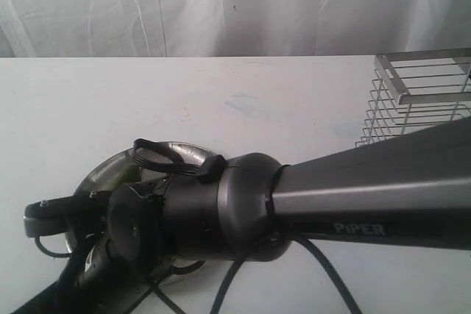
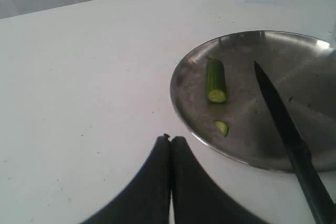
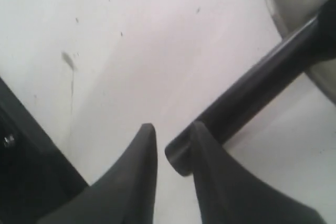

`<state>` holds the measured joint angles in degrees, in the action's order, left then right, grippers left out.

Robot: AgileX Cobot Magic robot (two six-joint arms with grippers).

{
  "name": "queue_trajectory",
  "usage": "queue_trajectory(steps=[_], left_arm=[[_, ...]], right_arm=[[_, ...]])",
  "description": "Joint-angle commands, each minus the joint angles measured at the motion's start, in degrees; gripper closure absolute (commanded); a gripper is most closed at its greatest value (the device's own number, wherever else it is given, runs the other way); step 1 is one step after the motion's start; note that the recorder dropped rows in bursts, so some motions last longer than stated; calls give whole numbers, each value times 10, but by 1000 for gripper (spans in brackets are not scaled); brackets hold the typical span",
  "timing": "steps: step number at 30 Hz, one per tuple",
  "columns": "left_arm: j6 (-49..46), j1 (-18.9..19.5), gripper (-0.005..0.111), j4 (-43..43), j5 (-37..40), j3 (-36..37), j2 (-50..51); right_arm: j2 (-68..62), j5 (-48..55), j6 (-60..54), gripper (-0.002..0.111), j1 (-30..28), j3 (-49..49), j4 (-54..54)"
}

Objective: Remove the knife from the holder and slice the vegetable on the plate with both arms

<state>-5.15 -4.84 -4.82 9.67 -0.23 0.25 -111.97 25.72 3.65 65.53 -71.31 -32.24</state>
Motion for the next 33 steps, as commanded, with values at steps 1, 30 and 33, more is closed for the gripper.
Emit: queue_trajectory(steps=[1, 30, 33], left_arm=[[3, -3, 107, -2, -3, 2, -2], [3, -3, 107, -2, -3, 2, -2], [3, -3, 107, -2, -3, 2, -2]], right_arm=[[6, -44, 86, 87, 1, -3, -1], [3, 69, 383, 56, 1, -49, 217], [-11, 80, 400, 56, 1, -53, 216]])
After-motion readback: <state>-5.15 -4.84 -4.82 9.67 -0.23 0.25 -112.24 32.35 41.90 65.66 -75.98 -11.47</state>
